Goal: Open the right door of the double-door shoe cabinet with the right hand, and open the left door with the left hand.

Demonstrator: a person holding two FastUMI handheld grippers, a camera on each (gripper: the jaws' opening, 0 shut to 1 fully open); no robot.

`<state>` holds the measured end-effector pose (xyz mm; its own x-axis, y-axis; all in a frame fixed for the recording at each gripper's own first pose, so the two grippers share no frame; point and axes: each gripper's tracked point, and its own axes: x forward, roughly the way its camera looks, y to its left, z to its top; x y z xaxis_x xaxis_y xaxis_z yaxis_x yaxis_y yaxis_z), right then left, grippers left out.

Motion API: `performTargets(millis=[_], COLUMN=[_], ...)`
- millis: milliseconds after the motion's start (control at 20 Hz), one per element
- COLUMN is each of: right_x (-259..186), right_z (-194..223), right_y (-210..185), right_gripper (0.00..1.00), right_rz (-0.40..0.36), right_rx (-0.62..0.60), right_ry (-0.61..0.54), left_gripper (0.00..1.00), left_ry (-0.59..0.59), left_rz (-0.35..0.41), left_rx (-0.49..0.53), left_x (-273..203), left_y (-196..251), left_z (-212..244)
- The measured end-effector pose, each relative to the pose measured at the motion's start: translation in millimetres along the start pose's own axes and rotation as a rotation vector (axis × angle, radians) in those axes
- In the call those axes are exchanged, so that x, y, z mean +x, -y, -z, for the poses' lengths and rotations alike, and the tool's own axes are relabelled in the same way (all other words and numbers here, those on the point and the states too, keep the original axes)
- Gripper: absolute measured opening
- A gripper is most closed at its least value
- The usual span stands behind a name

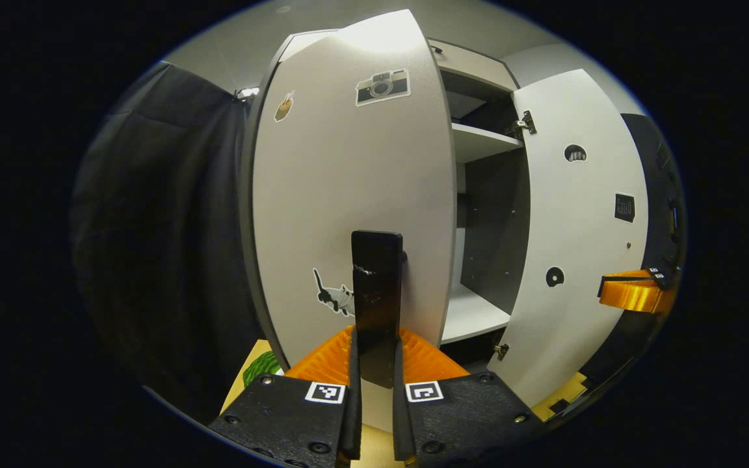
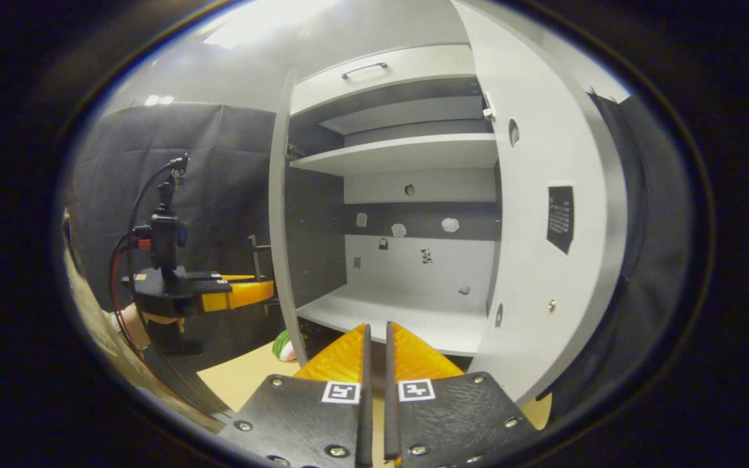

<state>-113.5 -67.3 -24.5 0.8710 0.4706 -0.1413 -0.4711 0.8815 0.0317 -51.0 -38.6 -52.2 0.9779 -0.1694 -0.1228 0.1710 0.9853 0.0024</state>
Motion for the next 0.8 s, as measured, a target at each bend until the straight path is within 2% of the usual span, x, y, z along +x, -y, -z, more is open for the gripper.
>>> performTargets(millis=[150, 200, 250, 300, 350, 400, 800], right_x=[8, 10, 13, 16, 18, 21, 36], right_z=[1, 2, 3, 4, 6, 8, 10], right_y=[-9, -13, -15, -18, -21, -24, -35], right_gripper=[0.07, 0.12, 0.12, 0.07, 0.12, 0.07, 0.07], right_rz=[-0.033, -0.044, -0.053, -0.062, -0.072, -0.082, -0.126], right_rx=[0.009, 0.014, 0.017, 0.019, 0.021, 0.021, 0.037], right_ry=[-0.001, -0.001, 0.0, -0.001, -0.002, -0.004, -0.008], left_gripper=[0.2, 0.2, 0.2, 0.19, 0.19, 0.19, 0.15], left_ry=[0.002, 0.004, 0.004, 0.006, 0.006, 0.006, 0.012], left_rz=[-0.019, -0.027, -0.035, -0.043, -0.051, -0.057, -0.108], left_rx=[-0.001, -0.002, 0.0, 0.001, 0.005, 0.007, 0.005], left_x=[-10, -13, -16, -18, -20, -24, -42], left_y=[-9, -12, -13, -15, -19, -22, -46], left_z=[1, 1, 3, 3, 3, 3, 4])
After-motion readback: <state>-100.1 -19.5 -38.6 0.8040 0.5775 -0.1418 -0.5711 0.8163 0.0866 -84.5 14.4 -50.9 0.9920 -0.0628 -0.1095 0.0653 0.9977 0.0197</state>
